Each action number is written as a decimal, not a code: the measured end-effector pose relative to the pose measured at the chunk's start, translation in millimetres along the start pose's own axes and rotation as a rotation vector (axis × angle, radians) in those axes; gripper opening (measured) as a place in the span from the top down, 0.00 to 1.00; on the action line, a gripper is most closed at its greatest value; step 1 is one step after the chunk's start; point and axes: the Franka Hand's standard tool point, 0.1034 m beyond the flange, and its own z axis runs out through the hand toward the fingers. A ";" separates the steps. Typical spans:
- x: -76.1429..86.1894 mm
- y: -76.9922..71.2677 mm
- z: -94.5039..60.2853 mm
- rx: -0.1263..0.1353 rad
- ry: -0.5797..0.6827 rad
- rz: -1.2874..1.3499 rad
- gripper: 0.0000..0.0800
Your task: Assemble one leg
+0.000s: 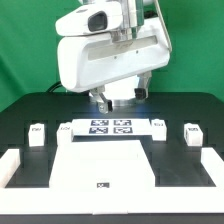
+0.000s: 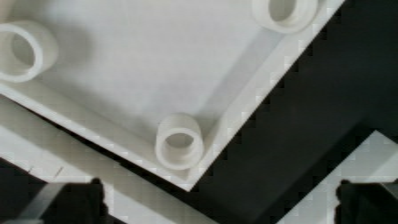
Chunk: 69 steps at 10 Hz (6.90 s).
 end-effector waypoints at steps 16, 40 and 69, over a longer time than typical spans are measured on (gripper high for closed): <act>-40.3 -13.1 37.1 -0.066 -0.086 -0.475 0.19; -107.9 -17.8 114.2 0.017 -0.102 -0.907 0.93; -37.5 -93.6 113.2 0.005 -0.060 -0.775 0.19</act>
Offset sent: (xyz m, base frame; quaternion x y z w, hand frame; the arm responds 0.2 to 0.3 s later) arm 0.0000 0.0000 0.0000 0.0000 0.0000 0.0000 1.0000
